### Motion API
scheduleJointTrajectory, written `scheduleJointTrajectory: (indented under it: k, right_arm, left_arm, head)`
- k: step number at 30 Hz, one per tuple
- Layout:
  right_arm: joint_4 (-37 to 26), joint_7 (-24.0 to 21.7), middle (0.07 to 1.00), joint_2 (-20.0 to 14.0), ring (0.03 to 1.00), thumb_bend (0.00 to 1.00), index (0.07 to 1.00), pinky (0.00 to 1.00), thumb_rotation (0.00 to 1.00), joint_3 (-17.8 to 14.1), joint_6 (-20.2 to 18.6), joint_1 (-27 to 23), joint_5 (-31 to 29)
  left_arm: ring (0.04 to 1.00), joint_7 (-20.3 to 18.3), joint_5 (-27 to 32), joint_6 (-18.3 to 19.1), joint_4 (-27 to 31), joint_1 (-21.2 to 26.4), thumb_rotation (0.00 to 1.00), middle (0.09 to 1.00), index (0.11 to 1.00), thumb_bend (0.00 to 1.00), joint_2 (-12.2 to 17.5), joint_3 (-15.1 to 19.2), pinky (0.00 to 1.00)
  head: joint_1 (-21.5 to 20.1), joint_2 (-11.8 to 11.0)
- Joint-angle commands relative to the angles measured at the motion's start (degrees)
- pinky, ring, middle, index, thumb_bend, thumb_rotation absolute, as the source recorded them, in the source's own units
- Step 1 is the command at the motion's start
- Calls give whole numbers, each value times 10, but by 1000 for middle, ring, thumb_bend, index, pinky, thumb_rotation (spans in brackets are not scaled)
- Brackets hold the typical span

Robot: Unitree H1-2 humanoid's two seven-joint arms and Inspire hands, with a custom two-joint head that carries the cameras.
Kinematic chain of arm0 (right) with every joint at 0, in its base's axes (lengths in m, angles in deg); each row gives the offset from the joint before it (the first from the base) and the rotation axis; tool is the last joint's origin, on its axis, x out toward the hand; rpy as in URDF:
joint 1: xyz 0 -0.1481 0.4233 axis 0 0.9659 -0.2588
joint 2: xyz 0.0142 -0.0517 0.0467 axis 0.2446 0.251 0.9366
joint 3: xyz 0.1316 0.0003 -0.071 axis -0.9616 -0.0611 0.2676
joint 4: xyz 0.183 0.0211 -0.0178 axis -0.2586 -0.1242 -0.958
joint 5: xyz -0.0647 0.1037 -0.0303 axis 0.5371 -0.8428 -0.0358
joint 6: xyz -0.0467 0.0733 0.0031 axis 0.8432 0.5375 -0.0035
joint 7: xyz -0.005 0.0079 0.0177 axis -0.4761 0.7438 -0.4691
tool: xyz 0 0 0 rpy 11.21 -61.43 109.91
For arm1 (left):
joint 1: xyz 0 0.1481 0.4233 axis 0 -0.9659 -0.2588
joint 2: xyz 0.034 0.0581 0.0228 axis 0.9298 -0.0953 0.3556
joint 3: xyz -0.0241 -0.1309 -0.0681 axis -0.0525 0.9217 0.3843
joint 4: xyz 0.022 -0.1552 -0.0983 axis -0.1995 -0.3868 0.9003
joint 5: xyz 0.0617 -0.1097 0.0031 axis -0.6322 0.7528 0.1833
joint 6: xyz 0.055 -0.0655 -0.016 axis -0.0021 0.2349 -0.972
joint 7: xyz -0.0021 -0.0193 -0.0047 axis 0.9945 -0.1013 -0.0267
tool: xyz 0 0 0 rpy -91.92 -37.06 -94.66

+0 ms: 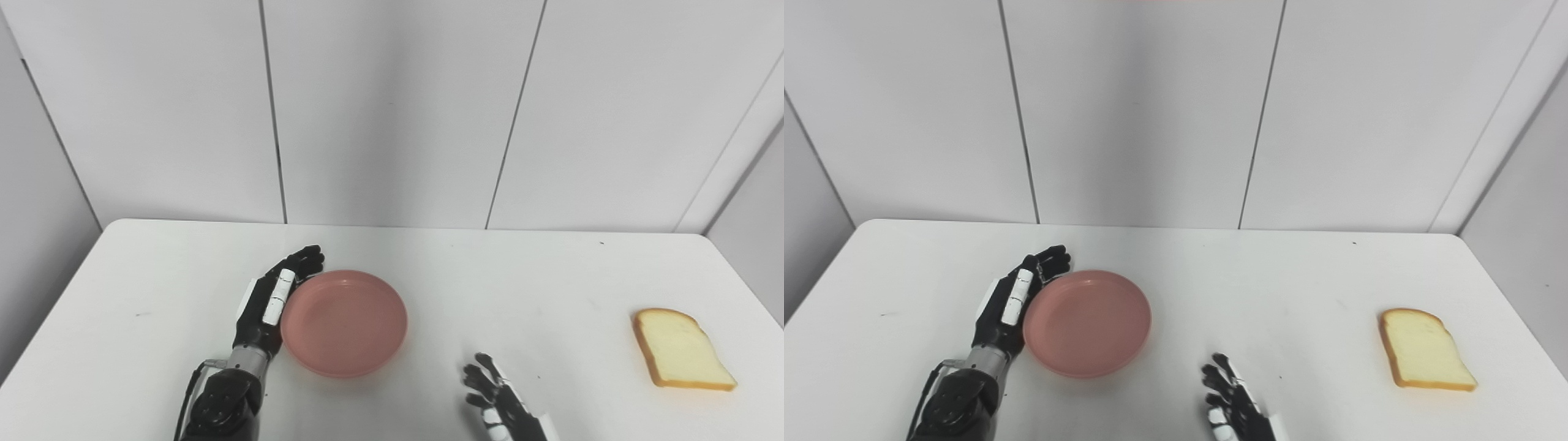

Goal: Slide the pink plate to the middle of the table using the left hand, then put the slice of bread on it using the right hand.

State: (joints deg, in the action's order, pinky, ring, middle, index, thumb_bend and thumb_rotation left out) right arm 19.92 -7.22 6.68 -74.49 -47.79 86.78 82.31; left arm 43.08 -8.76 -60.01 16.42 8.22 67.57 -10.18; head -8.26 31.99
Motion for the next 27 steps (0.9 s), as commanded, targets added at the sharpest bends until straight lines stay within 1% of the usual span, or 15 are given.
scheduleJointTrajectory:
  k: [1,5,6,7,8,9,10,11,12,13,14,16,23,24,27]
  right_arm:
    - [-11,10,864,21,853,694,910,804,944,7,1,-5,12]
    - [-8,25,870,40,858,701,923,822,946,13,1,-7,34]
    - [-8,38,876,48,860,701,929,825,945,12,-3,-5,55]
    - [-9,50,922,56,877,707,940,841,959,11,-8,-4,74]
    - [-8,66,928,65,880,708,942,845,961,8,-11,-2,97]
    - [-6,81,963,73,906,701,960,884,977,6,-13,-1,117]
    - [-5,90,985,77,932,701,979,927,991,5,-13,-1,129]
    - [0,102,993,84,941,701,986,942,996,5,-11,-2,141]
    - [2,109,997,87,970,704,993,970,998,5,-10,-3,148]
    - [8,117,1000,91,994,705,999,990,1000,6,-6,-4,156]
    - [12,124,1000,96,995,705,999,990,1000,8,-5,-6,164]
    - [17,133,1000,101,990,708,1000,979,1000,13,-7,-7,174]
    - [21,145,1000,109,1000,693,1000,1000,1000,21,-17,-9,190]
    - [21,153,1000,110,999,696,1000,1000,1000,21,-20,-10,201]
    - [21,170,1000,111,999,716,1000,1000,1000,19,-22,-13,221]
  left_arm:
    - [815,-11,-4,0,3,-11,900,791,718,824,-7,-8,805]
    - [828,-18,-5,3,5,-11,899,804,725,831,-3,-15,814]
    - [828,-19,-4,5,6,-11,900,805,727,835,-4,-15,811]
    - [830,-22,-1,7,6,-11,898,809,729,841,-3,-15,815]
    - [831,-24,3,10,6,-11,897,809,729,842,-4,-14,816]
    - [829,-26,7,13,7,-11,888,808,726,845,-5,-13,819]
    - [826,-27,8,15,8,-11,881,805,726,848,-5,-12,815]
    - [825,-31,11,18,9,-13,879,804,725,849,-4,-12,814]
    - [824,-33,13,20,10,-14,878,802,722,839,-3,-12,816]
    - [820,-38,16,20,7,-13,871,797,714,838,-2,-12,826]
    - [820,-41,18,20,4,-13,870,796,713,838,0,-11,827]
    - [821,-45,21,25,6,-15,868,800,714,844,1,-10,834]
    - [831,-54,26,28,4,-17,864,811,721,850,3,-8,844]
    - [830,-53,27,29,5,-17,862,809,721,854,3,-7,846]
    - [833,-56,29,30,5,-18,865,810,726,855,3,-7,856]
  head:
    - [-11,1]
    - [-43,1]
    - [-45,2]
    - [-55,2]
    - [-60,1]
    - [-69,1]
    - [-69,1]
    - [-88,1]
    - [-88,1]
    - [-102,0]
    - [-112,-1]
    - [-115,-2]
    - [-123,-2]
    - [-129,-2]
    - [-129,-2]
